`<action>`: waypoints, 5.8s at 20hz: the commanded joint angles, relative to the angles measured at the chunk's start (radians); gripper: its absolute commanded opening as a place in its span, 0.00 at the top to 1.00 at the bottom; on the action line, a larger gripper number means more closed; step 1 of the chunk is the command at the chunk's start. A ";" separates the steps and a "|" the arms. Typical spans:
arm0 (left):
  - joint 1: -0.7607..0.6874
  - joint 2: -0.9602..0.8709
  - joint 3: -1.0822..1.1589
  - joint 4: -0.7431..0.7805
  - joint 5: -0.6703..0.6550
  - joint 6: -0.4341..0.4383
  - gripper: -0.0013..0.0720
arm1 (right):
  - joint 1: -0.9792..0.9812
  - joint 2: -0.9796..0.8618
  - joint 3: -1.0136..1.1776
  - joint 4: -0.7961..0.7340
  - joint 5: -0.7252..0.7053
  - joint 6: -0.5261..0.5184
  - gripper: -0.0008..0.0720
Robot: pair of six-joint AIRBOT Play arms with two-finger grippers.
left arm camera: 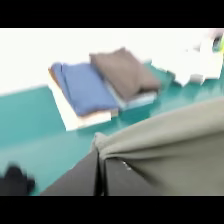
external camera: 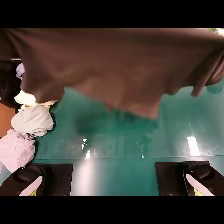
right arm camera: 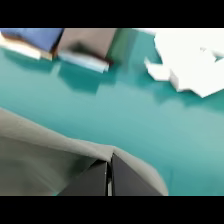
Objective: Fold the shirts.
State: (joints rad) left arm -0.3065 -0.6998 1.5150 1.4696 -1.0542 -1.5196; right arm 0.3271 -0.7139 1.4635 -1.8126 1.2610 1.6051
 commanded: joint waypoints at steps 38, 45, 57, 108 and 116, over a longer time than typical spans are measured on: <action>0.226 -0.735 -0.513 -0.152 0.148 -0.099 0.20 | -0.260 -0.460 -0.319 0.460 -0.082 -0.051 0.37; 0.226 -0.699 -0.418 -0.159 0.080 -0.009 0.94 | -0.298 -0.457 -0.341 0.455 0.063 -0.051 0.37; 0.226 -0.636 -0.388 -0.169 0.039 0.011 0.94 | -0.351 -0.453 -0.787 0.610 -0.098 0.003 0.27; 0.229 -1.030 0.422 -0.058 -0.410 -0.029 0.30 | -0.415 -0.811 0.149 0.459 0.075 -0.016 0.46; 0.227 -0.582 -0.129 -0.015 -0.294 -0.116 0.30 | -0.539 -0.510 -0.249 0.369 0.148 -0.073 0.46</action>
State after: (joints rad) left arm -0.0799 -1.4490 1.6363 1.4429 -1.4361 -1.5917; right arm -0.1539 -1.3354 1.4040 -1.4147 1.4010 1.5414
